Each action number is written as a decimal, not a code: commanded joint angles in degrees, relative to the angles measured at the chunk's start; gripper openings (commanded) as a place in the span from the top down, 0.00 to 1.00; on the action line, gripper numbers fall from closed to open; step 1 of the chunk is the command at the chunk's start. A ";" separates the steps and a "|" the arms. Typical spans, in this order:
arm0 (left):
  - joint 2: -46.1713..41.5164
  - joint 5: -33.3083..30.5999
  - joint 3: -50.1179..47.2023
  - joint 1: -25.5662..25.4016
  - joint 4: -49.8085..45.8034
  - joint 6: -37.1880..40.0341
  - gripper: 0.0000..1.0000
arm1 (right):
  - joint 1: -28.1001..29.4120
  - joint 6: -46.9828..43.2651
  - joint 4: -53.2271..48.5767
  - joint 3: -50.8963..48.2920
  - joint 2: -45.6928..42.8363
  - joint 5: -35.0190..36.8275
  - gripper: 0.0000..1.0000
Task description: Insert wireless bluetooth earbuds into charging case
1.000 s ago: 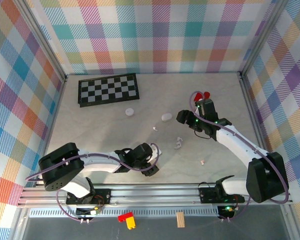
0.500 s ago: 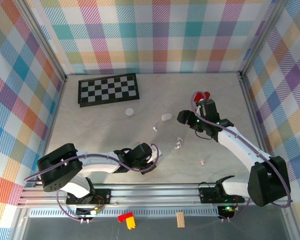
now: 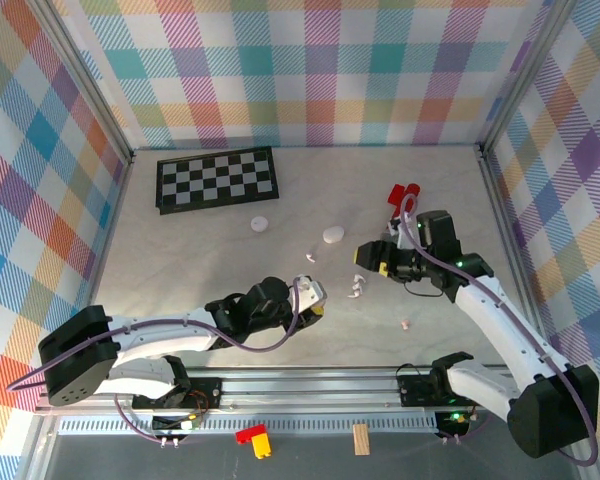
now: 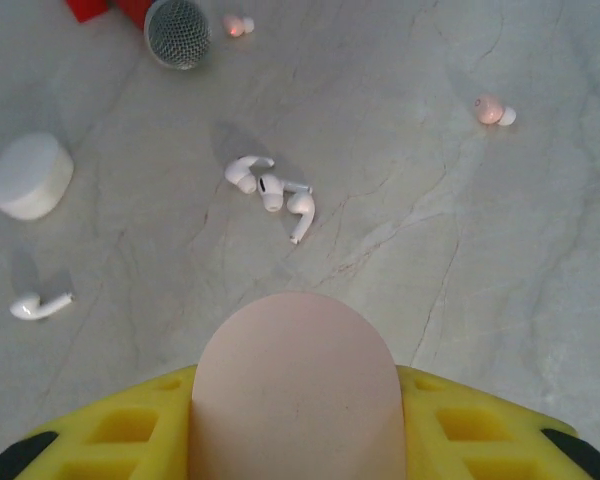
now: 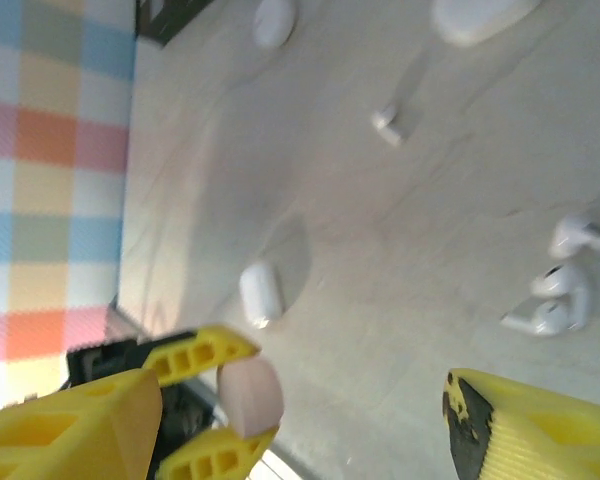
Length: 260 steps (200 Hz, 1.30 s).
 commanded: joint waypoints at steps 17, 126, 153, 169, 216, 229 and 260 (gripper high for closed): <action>-0.70 3.99 5.12 0.60 4.29 6.06 0.62 | 2.16 -2.39 3.11 -3.49 -1.41 -13.77 0.27; -0.62 7.91 7.85 0.61 5.91 5.92 0.61 | 8.98 -1.07 6.49 -3.51 2.46 -12.72 0.50; -0.68 8.80 7.85 0.61 5.70 5.72 0.61 | 8.97 -0.09 7.91 -3.28 2.63 -13.81 0.66; -0.97 8.36 7.76 0.61 6.44 5.43 0.60 | 8.96 0.52 9.03 -3.35 2.17 -15.05 0.73; -1.36 5.74 6.57 0.74 11.74 2.09 0.18 | 7.47 4.02 11.08 -3.55 -1.77 -15.47 0.79; -1.74 6.12 4.86 1.34 17.32 -1.06 0.09 | 6.10 6.40 13.32 -3.85 -2.90 -17.04 0.79; -1.98 8.31 1.34 3.35 30.13 -7.93 0.10 | 3.19 17.24 25.73 -5.64 -6.00 -21.62 0.81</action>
